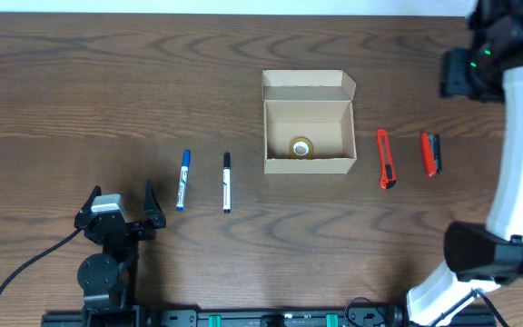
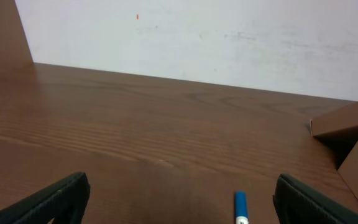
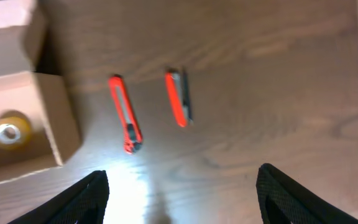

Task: Pack container
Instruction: 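Withdraw the right gripper and move over the red stapler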

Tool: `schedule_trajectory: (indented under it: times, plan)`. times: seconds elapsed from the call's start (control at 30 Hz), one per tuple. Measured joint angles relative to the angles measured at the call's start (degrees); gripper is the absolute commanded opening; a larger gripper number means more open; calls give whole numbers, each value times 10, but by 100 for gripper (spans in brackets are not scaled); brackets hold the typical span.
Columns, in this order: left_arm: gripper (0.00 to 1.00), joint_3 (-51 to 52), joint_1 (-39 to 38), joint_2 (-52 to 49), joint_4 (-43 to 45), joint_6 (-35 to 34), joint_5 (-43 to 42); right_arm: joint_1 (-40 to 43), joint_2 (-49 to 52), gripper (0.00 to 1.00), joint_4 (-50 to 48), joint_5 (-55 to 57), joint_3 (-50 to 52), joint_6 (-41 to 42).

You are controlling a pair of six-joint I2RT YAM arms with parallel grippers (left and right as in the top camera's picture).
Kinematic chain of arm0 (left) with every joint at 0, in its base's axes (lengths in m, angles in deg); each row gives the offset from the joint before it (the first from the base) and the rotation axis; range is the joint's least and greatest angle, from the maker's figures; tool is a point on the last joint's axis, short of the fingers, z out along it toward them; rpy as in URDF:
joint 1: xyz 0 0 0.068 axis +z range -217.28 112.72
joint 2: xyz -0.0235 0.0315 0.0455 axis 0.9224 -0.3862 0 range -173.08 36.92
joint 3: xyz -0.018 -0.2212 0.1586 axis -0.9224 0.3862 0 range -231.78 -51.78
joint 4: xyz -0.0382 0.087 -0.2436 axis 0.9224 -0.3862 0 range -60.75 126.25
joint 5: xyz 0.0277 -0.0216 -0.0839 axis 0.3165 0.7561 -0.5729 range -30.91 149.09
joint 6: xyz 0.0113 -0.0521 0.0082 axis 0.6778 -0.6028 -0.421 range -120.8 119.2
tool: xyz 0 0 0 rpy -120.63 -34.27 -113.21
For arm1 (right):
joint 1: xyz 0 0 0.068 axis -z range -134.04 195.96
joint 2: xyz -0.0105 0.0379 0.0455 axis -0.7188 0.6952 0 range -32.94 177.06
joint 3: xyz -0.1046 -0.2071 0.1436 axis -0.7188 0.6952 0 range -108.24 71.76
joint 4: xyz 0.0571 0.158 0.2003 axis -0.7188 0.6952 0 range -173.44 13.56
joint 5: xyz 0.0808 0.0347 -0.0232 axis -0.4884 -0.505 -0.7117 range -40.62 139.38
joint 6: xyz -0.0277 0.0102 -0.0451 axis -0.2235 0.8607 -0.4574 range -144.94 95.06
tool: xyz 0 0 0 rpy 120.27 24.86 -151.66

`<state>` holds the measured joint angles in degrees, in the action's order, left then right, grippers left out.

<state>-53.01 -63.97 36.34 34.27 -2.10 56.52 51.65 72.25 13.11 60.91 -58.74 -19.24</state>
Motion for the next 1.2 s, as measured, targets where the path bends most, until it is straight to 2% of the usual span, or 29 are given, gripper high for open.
schedule_trajectory:
  times: [0.13,0.27,0.53,0.6,0.77,1.03,1.2]
  plan:
    - [95,0,0,0,0,0,0,28,-48,71,-41,-2,83,2]
    - [95,0,0,0,0,0,0,43,-88,72,-125,-3,204,0]
    - [95,0,0,0,0,0,0,57,-88,72,-296,-68,431,-55]
    - [95,0,0,0,0,0,0,65,-87,77,-322,-81,462,-70]
    - [95,0,0,0,0,0,0,106,-87,99,-376,-125,482,-122]
    - [95,0,0,0,0,0,0,168,-69,99,-409,-187,482,-184]
    - [95,0,0,0,0,0,0,179,14,99,-417,-222,481,-210]
